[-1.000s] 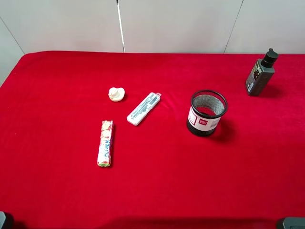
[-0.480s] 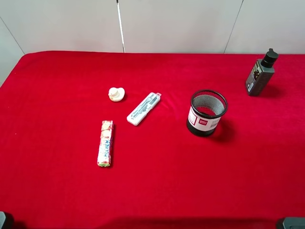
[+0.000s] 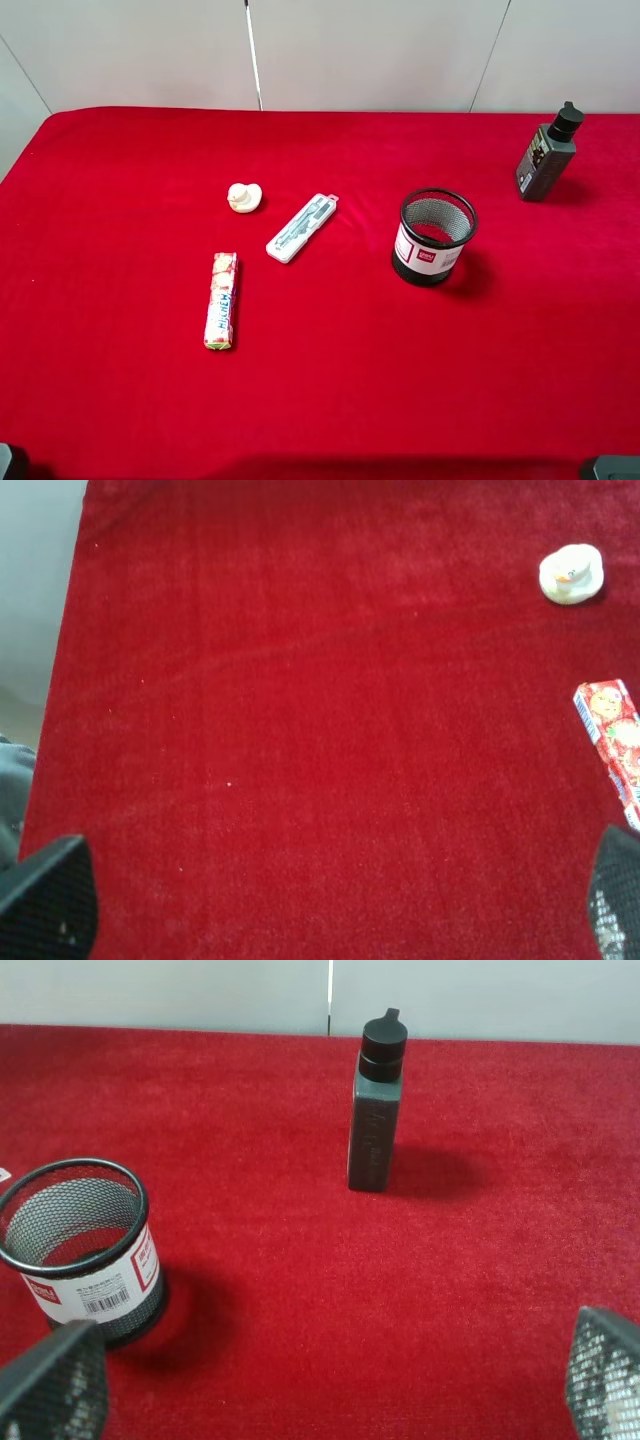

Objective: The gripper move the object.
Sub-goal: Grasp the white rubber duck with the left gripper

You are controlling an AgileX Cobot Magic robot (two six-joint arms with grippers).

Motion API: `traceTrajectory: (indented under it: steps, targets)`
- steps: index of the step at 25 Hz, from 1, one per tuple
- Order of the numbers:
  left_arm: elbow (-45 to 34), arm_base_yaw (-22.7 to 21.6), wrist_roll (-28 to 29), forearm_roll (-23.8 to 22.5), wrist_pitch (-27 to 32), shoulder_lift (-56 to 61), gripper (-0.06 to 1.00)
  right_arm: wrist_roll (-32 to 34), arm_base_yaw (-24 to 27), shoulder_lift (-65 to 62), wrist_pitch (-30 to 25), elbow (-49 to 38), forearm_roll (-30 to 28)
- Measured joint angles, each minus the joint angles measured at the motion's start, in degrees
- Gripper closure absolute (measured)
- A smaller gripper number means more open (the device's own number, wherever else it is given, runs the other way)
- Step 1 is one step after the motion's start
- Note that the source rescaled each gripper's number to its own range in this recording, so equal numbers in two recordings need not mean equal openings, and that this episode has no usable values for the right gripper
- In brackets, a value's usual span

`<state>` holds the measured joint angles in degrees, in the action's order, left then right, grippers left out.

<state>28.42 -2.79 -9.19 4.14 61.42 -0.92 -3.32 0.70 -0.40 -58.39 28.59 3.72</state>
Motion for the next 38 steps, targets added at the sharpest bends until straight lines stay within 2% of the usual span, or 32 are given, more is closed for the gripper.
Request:
traceTrajectory:
  steps: [18, 31, 38]
  targets:
    - [9.94, 0.0, -0.03, 0.38, -0.36, -27.23, -0.02, 0.0, 0.0, 0.0, 0.0, 0.0, 0.0]
    - [20.0, 0.0, -6.9, 3.81, -0.42, -46.74, -0.02, 0.0, 0.0, 0.0, 0.0, 0.0, 0.0]
    - [24.54, 4.71, -7.88, 4.14, -0.42, -55.56, -0.02, 0.0, 0.0, 0.0, 0.0, 0.0, 0.0]
